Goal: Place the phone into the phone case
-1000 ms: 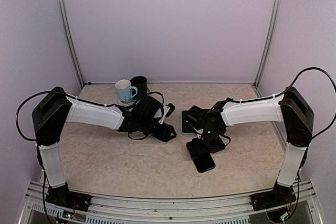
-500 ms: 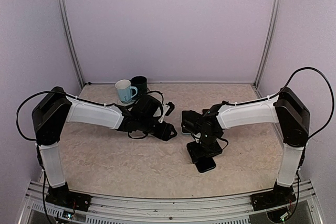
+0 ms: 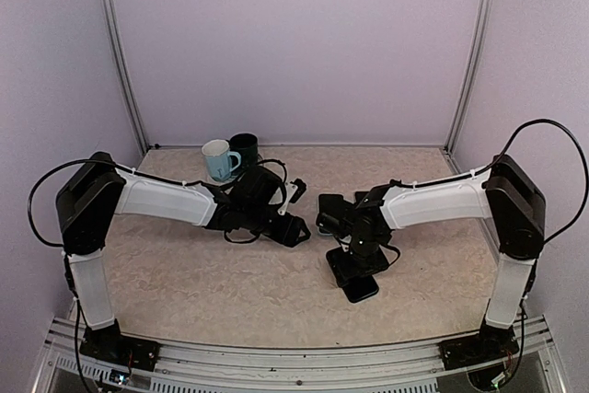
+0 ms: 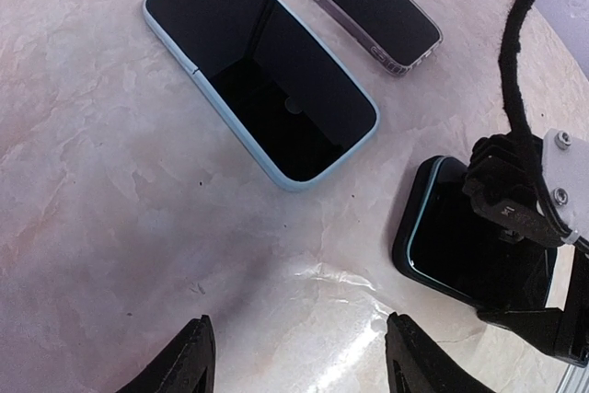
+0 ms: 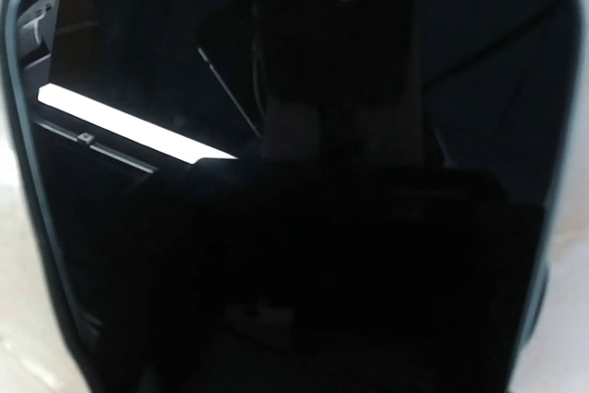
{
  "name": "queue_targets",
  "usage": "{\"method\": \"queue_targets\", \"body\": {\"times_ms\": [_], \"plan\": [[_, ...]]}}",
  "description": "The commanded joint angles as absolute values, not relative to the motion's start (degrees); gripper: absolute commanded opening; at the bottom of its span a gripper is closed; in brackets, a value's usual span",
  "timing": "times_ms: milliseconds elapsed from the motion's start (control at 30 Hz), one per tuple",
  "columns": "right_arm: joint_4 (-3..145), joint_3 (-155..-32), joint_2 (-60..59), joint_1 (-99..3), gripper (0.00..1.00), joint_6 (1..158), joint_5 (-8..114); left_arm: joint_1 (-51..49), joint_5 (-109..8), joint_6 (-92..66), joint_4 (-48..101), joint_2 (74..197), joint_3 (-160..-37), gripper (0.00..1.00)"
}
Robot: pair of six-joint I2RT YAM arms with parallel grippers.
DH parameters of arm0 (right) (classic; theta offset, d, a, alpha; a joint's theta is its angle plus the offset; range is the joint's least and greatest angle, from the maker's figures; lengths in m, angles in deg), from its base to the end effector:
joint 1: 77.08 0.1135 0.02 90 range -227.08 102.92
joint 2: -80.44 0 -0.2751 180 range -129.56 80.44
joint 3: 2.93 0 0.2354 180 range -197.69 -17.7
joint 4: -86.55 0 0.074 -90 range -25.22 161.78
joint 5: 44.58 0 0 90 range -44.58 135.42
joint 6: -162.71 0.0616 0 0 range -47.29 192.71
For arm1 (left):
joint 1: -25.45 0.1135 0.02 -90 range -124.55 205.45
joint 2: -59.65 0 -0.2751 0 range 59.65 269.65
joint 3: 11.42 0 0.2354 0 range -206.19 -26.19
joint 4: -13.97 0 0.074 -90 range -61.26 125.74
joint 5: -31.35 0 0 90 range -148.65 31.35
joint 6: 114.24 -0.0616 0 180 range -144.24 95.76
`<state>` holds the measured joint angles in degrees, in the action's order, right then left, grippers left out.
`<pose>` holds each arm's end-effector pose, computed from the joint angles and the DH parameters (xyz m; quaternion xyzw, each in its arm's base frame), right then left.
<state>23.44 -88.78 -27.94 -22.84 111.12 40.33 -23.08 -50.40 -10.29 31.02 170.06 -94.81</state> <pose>0.1999 0.2682 0.1494 -0.1358 0.9890 -0.0032 0.0583 0.2732 -0.3225 0.1705 0.2997 0.8685 -0.2585 0.2984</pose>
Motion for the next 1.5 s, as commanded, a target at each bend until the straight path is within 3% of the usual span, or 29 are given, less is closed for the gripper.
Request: {"method": "queue_targets", "body": {"times_ms": [0,167,367,500,833,967,1133,1333,1467], "plan": [[26.7,-87.0,-24.1,-22.2,0.49,110.5,35.8,-22.7,-50.2,-9.7,31.9,170.2,-97.1,0.63],[36.5,-81.8,-18.1,-22.0,0.46,109.7,37.2,-22.7,-47.4,-8.5,30.6,171.2,-97.9,0.64],[50.9,-73.4,-13.9,-22.0,0.43,107.1,37.1,-22.2,-35.5,-1.5,19.9,174.0,-98.0,0.81],[59.8,-69.9,-12.5,-22.0,0.43,104.8,36.9,-21.7,-30.3,4.9,13.4,177.7,-99.1,0.83],[69.2,-65.4,-10.7,-22.0,0.43,101.7,36.2,-21.3,-27.1,10.6,11.6,184.0,-101.7,0.57],[69.8,-65.1,-10.8,-22.0,0.43,100.9,36.0,-21.5,-24.3,11.2,9.5,183.9,-101.6,0.42],[71.4,-63.8,-11.0,-22.0,0.42,101.0,35.3,-21.6,-19.0,8.8,11.7,184.2,-102.4,0.37],[71.6,-64.1,-12.2,-22.1,0.42,100.6,35.9,-21.3,-19.3,6.7,13.9,183.1,-101.5,0.08],[71.6,-64.2,-12.0,-22.1,0.48,99.7,36.7,-21.2,-19.8,5.7,13.5,182.3,-100.8,0.00]]}}
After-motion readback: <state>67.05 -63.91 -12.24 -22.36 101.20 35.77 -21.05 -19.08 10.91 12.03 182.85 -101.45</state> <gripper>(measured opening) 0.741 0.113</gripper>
